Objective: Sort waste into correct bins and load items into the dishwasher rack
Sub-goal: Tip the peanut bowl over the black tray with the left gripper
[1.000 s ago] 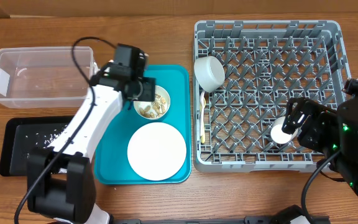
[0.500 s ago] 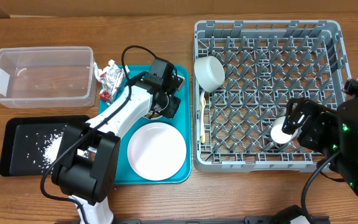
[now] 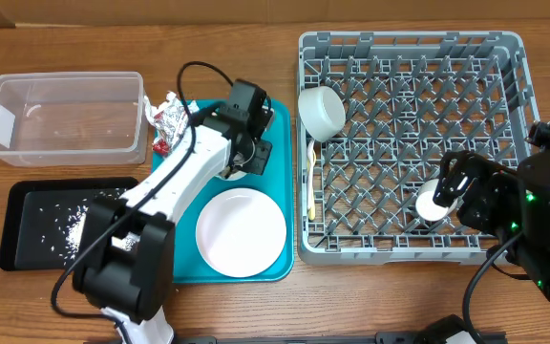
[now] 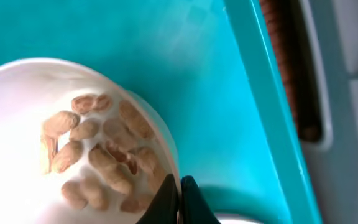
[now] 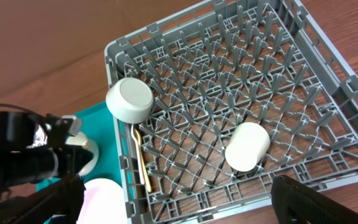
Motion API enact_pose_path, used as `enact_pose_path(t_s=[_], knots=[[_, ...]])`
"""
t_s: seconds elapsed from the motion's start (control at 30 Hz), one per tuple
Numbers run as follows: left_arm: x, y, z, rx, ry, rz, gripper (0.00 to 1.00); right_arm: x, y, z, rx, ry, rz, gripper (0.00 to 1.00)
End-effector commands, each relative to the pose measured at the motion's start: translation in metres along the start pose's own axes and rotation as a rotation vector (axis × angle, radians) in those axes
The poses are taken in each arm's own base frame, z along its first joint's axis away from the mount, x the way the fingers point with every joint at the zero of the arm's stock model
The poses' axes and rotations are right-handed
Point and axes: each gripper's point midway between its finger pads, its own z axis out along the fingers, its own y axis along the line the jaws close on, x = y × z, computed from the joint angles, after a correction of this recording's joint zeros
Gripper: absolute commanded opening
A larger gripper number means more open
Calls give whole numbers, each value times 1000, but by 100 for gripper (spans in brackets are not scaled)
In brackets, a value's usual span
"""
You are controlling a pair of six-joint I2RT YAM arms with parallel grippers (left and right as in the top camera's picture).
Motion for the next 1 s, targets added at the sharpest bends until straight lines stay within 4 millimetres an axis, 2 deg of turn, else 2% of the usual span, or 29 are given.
enact_pose_path(t_s=[0.0,0.1,0.2,0.33,0.47,0.6,0.73,0.87,0.97], knots=[[-29,5,-65,-12,-140,-122,4,-2,-1,-3,-5,-13,5,100],[-26,15,-107,-3,-187,-215,4,-2,-1,-3,-5,-13,5,100],[-11,26,-139,38,-197,-324,4,-2,-1,-3,-4,-12,5,100],[13,54,-169,34,-199,-483,5,-2,-1,-3,-4,-12,5,100],[29,84,-192,83,-233,-595,5,-2,-1,-3,-4,-12,4,100],[40,111,-201,222,-264,-682,4,-1,-2,-3,-2,-10,1,100],[55,136,-194,391,-316,-748,4,0,-2,-3,-1,-7,0,100],[73,163,-189,551,-451,-773,4,0,-2,-3,-1,-7,0,100],[91,181,-186,597,-541,-794,4,-1,-2,-3,-1,-8,0,100]])
